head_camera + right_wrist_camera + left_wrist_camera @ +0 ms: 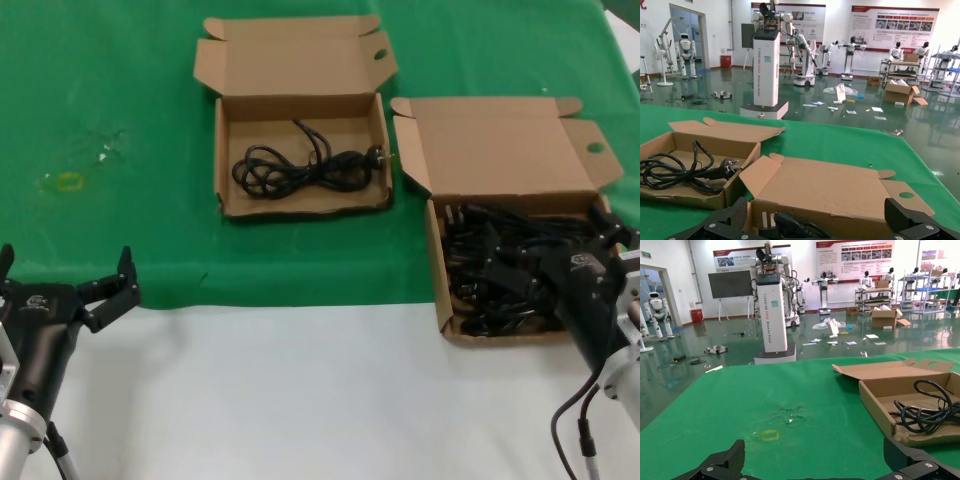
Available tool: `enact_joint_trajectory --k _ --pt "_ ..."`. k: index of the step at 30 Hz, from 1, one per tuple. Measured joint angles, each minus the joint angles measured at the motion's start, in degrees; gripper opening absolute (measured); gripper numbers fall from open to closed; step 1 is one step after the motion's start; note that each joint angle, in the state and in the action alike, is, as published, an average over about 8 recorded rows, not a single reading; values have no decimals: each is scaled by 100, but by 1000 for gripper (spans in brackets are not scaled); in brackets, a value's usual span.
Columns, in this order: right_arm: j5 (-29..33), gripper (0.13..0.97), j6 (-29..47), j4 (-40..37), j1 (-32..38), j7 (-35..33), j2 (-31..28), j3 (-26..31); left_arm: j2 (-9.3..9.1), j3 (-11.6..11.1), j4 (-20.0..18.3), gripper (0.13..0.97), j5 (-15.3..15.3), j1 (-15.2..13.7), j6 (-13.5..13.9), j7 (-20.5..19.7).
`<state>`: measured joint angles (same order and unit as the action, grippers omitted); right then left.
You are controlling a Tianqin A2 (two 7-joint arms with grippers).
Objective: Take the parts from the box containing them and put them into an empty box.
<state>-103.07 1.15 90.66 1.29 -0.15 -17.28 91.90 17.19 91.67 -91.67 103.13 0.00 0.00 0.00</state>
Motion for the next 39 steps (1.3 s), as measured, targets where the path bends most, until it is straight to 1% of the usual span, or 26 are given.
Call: enact_joint_trajectory --k 39 --pt "0 966 0 0 0 0 0 0 0 0 0 966 0 0 0 0"
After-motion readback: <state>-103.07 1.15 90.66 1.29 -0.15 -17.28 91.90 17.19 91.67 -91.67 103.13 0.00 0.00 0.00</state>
